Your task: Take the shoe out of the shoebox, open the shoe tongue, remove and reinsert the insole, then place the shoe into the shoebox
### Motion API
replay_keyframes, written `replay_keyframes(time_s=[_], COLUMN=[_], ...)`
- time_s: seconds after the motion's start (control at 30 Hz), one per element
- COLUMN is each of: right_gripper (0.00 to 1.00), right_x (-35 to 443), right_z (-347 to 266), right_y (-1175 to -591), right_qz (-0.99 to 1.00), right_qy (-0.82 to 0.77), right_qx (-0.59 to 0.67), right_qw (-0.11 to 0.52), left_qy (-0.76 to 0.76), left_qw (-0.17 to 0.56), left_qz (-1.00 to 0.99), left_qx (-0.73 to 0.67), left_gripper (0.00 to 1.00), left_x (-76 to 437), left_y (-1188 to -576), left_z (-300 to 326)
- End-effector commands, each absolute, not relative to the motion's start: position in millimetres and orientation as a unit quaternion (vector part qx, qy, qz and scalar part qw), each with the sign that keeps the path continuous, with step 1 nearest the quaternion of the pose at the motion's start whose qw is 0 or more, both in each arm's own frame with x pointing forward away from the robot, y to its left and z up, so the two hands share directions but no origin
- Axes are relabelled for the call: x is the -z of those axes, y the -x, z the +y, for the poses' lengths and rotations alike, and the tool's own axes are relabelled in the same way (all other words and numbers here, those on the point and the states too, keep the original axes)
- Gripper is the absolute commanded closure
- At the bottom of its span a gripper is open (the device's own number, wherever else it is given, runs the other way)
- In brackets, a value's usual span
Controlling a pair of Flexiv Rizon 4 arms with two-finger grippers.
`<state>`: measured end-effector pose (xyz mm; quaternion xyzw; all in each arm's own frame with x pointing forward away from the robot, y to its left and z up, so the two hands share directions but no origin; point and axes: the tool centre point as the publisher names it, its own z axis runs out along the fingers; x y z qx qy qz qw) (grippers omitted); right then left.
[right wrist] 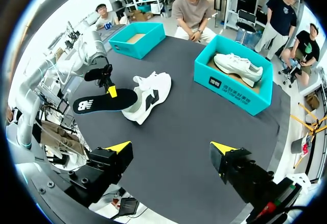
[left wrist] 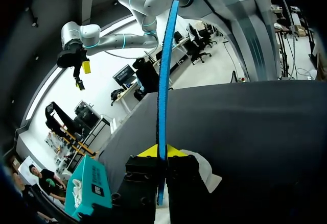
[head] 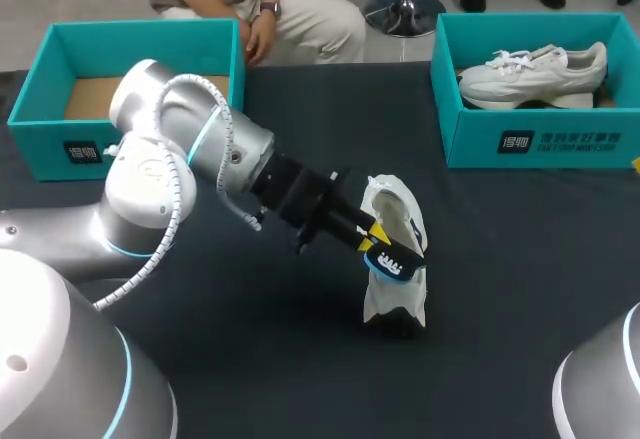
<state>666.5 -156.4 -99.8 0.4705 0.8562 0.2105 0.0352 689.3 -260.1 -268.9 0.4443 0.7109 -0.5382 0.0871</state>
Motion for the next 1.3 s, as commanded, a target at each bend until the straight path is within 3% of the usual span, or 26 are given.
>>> replay_keyframes(time_s=[0.03,0.67,1.3], right_gripper=[0.0,0.0,0.0], right_x=[99.6,99.6,99.6], right_z=[-156.2,-156.2,-156.2], right_y=[-669.0,-669.0,-669.0], right_qz=[0.857,0.857,0.857], right_qy=[-0.471,-0.471,-0.471], right_qx=[-0.209,-0.209,-0.209], right_qw=[0.033,0.033,0.033], left_qy=[-0.445,-0.443,-0.444], left_qw=[0.094,0.183,0.198], left_qz=[0.706,0.68,0.678], left_qx=[0.543,0.555,0.552], left_gripper=[1.0,1.0,1.0], left_x=[272.7,290.1,295.3], left_y=[-687.6,-682.5,-681.8], left_z=[-262.0,-261.9,-259.4])
